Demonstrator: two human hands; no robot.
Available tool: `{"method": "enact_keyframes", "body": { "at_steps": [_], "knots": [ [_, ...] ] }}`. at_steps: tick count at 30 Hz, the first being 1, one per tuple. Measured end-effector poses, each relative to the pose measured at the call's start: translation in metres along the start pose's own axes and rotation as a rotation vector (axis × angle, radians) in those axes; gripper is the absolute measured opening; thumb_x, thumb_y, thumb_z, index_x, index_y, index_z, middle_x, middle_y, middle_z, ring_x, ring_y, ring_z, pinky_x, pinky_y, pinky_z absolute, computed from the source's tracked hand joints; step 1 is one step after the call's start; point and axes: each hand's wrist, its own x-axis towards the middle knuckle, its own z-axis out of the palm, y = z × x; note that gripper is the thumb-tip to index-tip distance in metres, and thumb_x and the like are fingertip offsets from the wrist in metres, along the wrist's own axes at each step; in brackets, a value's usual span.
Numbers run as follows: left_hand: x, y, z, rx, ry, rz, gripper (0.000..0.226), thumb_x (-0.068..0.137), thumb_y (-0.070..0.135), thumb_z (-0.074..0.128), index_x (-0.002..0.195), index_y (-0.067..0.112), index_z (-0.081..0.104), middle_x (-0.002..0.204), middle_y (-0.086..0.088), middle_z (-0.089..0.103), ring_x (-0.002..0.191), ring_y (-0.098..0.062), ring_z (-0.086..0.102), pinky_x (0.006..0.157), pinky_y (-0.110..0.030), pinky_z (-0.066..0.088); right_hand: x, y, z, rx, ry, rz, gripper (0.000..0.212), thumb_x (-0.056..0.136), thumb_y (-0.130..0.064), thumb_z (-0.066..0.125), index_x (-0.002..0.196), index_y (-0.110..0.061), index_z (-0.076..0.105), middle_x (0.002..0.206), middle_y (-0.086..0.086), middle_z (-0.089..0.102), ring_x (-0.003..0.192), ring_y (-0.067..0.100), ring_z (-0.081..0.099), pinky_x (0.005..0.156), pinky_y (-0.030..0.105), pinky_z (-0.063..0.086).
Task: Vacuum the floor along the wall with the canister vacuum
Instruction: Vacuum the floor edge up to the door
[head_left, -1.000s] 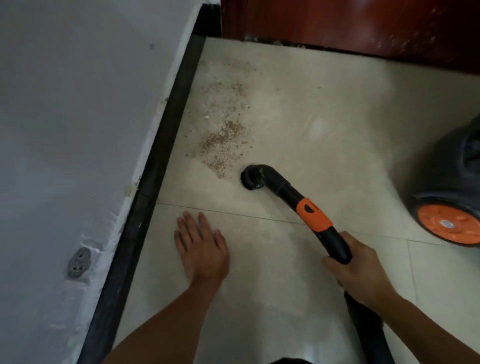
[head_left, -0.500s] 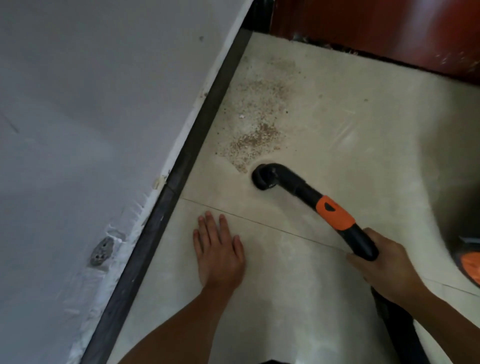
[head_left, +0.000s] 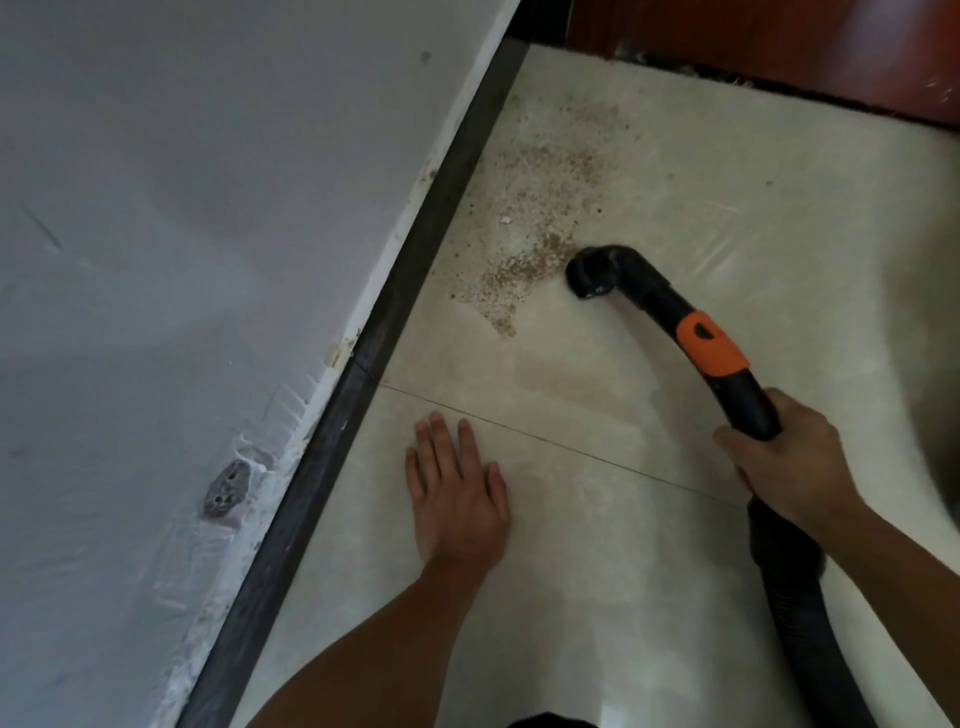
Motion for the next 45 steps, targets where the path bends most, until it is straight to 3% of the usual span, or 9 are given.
{"method": "enact_keyframes", "body": {
  "at_steps": [7,13,18,23,26,31,36,40,45],
  "knots": [
    [0.0,-0.001,0.002,-0.018,-0.002,0.001,0.065,0.097,0.043,0.016,0.152,0.01,0.018,0.16,-0.019,0.006,0.148,-0.034,0.002,0.12,-0.048,0.005,-0.036,0.001,0.016,-0.058,-0.166,-0.087,0.028,0.071,-0.009,0.078,0.074,-0.027,0.057,0.051,0.001,0.058,0.043,0.008,0.056,0.047,0.029,0.044],
    [0.0,-0.001,0.003,-0.017,-0.006,-0.002,0.064,0.098,0.043,0.017,0.152,0.009,0.019,0.159,-0.02,0.008,0.148,-0.035,0.004,0.12,-0.049,0.007,-0.015,-0.015,0.02,-0.057,-0.059,-0.063,0.023,0.074,-0.014,0.076,0.078,-0.025,0.057,0.058,0.008,0.061,0.054,0.027,0.062,0.054,0.041,0.053],
    [0.0,-0.001,0.004,-0.012,0.009,0.003,0.063,0.097,0.042,0.02,0.151,0.008,0.021,0.158,-0.022,0.013,0.147,-0.036,0.009,0.119,-0.048,0.009,0.006,-0.037,0.031,-0.02,-0.148,-0.1,0.021,0.075,-0.013,0.074,0.079,-0.023,0.056,0.058,0.009,0.061,0.044,0.019,0.058,0.042,0.027,0.043],
    [0.001,-0.002,0.006,-0.025,0.008,0.004,0.063,0.098,0.042,0.022,0.151,0.008,0.021,0.158,-0.021,0.012,0.148,-0.035,0.007,0.119,-0.049,0.009,-0.002,-0.027,0.027,-0.069,-0.152,-0.115,0.024,0.075,-0.012,0.076,0.076,-0.026,0.056,0.057,0.008,0.06,0.051,0.028,0.06,0.051,0.034,0.049],
    [0.0,-0.002,0.007,-0.02,0.007,0.009,0.063,0.098,0.043,0.021,0.151,0.008,0.02,0.159,-0.021,0.011,0.148,-0.035,0.005,0.119,-0.049,0.007,0.007,-0.038,0.037,-0.022,-0.096,-0.118,0.025,0.076,-0.013,0.075,0.078,-0.028,0.054,0.059,0.009,0.059,0.052,0.027,0.06,0.049,0.029,0.046],
    [0.0,-0.002,0.007,-0.01,0.001,0.019,0.063,0.098,0.041,0.029,0.15,0.007,0.024,0.157,-0.022,0.016,0.147,-0.035,0.01,0.116,-0.049,0.009,0.015,-0.049,0.052,-0.073,-0.217,-0.205,0.028,0.075,-0.013,0.077,0.078,-0.029,0.054,0.059,0.001,0.058,0.05,0.017,0.058,0.048,0.024,0.04],
    [0.001,-0.001,0.003,-0.001,-0.019,0.022,0.062,0.096,0.041,0.03,0.148,0.006,0.029,0.156,-0.024,0.021,0.146,-0.037,0.016,0.115,-0.049,0.01,0.036,-0.077,0.068,-0.047,-0.119,-0.219,0.022,0.079,-0.016,0.075,0.091,-0.019,0.057,0.065,0.004,0.059,0.056,0.022,0.06,0.051,0.025,0.041],
    [0.002,-0.002,0.004,-0.023,-0.008,0.025,0.062,0.097,0.04,0.03,0.149,0.007,0.027,0.157,-0.023,0.018,0.147,-0.036,0.012,0.116,-0.049,0.009,0.043,-0.093,0.073,-0.071,-0.241,-0.26,0.022,0.08,-0.014,0.074,0.092,-0.016,0.056,0.067,0.008,0.06,0.055,0.023,0.059,0.05,0.025,0.04],
    [-0.001,-0.008,0.007,-0.003,-0.017,0.02,0.064,0.098,0.043,0.02,0.152,0.009,0.017,0.159,-0.021,0.005,0.148,-0.034,-0.002,0.119,-0.048,0.002,0.041,-0.087,0.028,-0.233,-0.439,-0.329,0.024,0.08,-0.011,0.074,0.082,-0.02,0.053,0.064,0.005,0.058,0.045,0.012,0.057,0.045,0.025,0.043]
  ]
}}
